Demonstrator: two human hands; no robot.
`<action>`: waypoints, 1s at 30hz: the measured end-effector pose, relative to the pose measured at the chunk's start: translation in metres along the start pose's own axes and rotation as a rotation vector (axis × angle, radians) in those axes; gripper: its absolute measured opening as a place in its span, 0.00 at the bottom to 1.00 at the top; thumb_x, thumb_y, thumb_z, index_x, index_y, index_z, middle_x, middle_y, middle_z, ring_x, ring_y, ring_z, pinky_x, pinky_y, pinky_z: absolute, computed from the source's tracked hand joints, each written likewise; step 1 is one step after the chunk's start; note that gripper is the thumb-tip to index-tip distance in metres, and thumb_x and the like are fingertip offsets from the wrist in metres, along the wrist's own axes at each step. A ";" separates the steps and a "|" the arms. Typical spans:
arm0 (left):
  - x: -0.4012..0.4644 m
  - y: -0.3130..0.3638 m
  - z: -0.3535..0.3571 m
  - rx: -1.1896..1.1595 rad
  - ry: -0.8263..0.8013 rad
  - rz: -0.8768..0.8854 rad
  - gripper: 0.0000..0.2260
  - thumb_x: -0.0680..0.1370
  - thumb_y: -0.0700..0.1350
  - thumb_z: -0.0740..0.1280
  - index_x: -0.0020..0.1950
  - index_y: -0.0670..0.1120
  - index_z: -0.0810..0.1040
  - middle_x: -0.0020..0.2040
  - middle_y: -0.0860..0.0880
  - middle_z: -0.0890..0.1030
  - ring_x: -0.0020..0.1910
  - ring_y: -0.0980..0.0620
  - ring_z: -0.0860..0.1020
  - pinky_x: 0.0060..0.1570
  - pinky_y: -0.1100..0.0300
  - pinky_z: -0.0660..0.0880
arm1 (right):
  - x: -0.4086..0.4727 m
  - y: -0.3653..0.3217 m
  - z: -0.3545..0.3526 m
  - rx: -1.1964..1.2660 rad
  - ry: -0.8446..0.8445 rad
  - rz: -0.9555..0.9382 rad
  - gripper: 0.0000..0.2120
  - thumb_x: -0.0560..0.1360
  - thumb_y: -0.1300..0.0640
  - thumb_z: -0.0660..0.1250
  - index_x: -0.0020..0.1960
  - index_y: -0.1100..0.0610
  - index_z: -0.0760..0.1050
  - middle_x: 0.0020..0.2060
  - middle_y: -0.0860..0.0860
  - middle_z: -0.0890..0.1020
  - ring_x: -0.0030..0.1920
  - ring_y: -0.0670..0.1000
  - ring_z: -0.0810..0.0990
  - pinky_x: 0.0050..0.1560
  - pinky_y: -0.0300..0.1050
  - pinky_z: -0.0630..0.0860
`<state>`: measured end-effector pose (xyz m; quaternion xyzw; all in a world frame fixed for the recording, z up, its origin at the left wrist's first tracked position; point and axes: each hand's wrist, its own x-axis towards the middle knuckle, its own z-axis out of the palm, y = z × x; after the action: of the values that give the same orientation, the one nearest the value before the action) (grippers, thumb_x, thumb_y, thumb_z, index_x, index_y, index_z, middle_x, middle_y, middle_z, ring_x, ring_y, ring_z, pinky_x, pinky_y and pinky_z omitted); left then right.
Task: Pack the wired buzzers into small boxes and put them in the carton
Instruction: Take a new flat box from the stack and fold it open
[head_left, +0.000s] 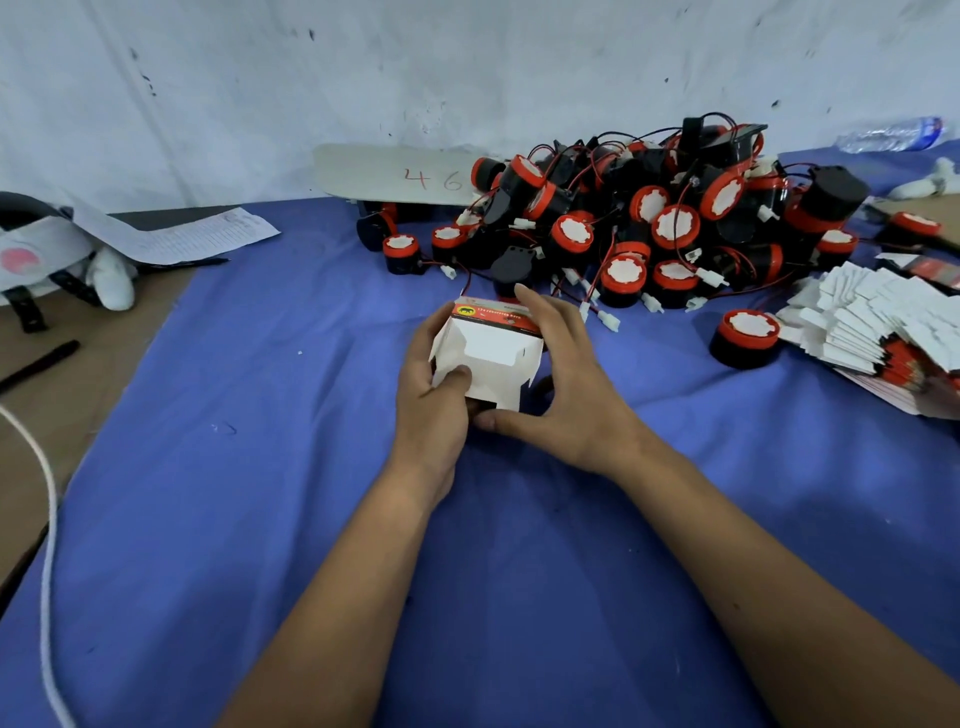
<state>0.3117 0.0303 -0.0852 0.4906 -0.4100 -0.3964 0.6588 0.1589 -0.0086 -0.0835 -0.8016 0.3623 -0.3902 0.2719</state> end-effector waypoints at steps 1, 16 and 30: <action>0.001 0.000 -0.001 -0.014 0.000 -0.012 0.32 0.77 0.26 0.56 0.72 0.55 0.75 0.68 0.49 0.80 0.64 0.47 0.81 0.53 0.50 0.83 | 0.001 0.002 -0.001 -0.007 0.023 -0.010 0.55 0.66 0.42 0.82 0.82 0.53 0.54 0.75 0.48 0.63 0.73 0.45 0.65 0.68 0.42 0.72; 0.009 0.006 -0.030 0.379 -0.389 0.207 0.32 0.68 0.36 0.70 0.68 0.61 0.75 0.72 0.56 0.74 0.73 0.52 0.71 0.61 0.62 0.77 | 0.003 0.007 -0.003 -0.269 0.042 -0.093 0.25 0.78 0.50 0.72 0.72 0.54 0.70 0.67 0.49 0.77 0.63 0.51 0.76 0.62 0.50 0.76; 0.011 0.008 -0.033 0.211 -0.302 0.139 0.46 0.70 0.52 0.80 0.77 0.75 0.57 0.72 0.53 0.77 0.57 0.54 0.83 0.35 0.60 0.80 | 0.000 0.003 -0.003 -0.081 0.000 -0.076 0.27 0.82 0.45 0.62 0.78 0.45 0.59 0.70 0.47 0.77 0.58 0.52 0.80 0.55 0.50 0.79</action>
<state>0.3471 0.0326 -0.0817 0.4624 -0.5764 -0.3736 0.5607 0.1551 -0.0103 -0.0839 -0.8252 0.3471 -0.3853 0.2239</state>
